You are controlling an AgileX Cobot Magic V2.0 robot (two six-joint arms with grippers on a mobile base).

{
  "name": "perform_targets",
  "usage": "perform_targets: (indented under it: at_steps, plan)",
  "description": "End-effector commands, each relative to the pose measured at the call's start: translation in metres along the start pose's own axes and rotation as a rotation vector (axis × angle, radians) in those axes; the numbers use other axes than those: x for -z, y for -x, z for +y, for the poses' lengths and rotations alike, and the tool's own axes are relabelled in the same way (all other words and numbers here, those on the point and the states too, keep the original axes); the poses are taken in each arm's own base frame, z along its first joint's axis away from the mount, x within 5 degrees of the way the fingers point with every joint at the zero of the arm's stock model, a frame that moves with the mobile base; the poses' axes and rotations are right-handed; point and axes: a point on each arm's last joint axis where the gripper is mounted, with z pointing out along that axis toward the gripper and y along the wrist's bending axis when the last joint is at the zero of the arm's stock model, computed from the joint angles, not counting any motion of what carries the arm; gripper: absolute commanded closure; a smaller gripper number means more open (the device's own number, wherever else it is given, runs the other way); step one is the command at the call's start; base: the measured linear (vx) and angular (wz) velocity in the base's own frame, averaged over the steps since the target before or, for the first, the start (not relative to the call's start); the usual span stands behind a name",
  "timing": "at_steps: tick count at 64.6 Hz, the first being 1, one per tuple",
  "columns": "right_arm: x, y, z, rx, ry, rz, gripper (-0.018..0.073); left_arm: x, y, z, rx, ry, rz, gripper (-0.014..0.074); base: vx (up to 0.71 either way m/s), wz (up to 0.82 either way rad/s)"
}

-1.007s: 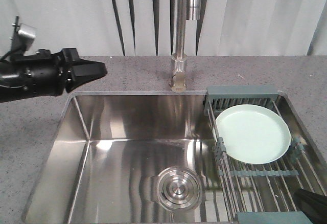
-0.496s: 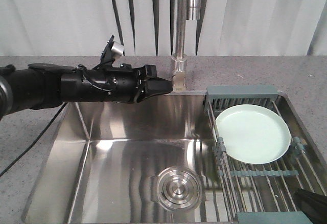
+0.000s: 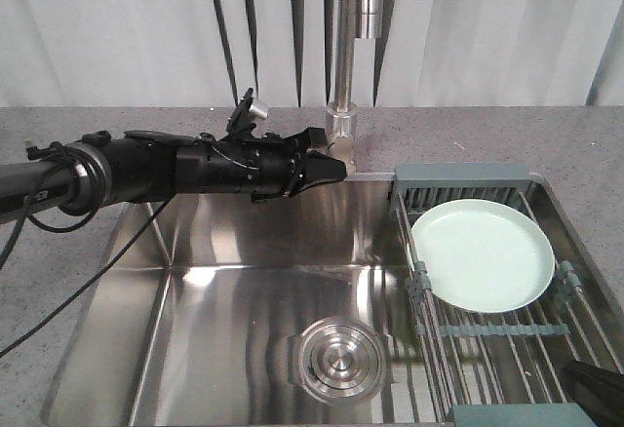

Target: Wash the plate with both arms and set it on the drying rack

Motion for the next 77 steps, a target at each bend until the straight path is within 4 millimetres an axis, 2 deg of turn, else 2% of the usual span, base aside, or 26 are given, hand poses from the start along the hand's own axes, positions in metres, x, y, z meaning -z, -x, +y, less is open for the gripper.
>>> perform_targets:
  at_steps: [1,15,35,77]
  plan:
    - [0.003,0.013,-0.004,-0.002,-0.038,-0.078,0.0564,0.005,0.018,-0.033,0.014,-0.115,-0.067,0.0603,0.00,0.00]
    - [0.003,0.013,-0.004,-0.002,-0.038,-0.078,0.0564,-0.005,0.025,-0.025,0.033,-0.130,-0.088,0.0603,0.00,0.00]
    - [0.003,0.013,-0.004,-0.002,-0.038,-0.078,0.0564,-0.007,0.037,-0.029,0.007,-0.118,-0.135,0.0603,0.00,0.00]
    - [0.003,0.014,-0.004,-0.002,-0.039,-0.080,0.0564,-0.007,0.042,-0.024,0.013,-0.058,-0.183,0.0603,0.00,0.00]
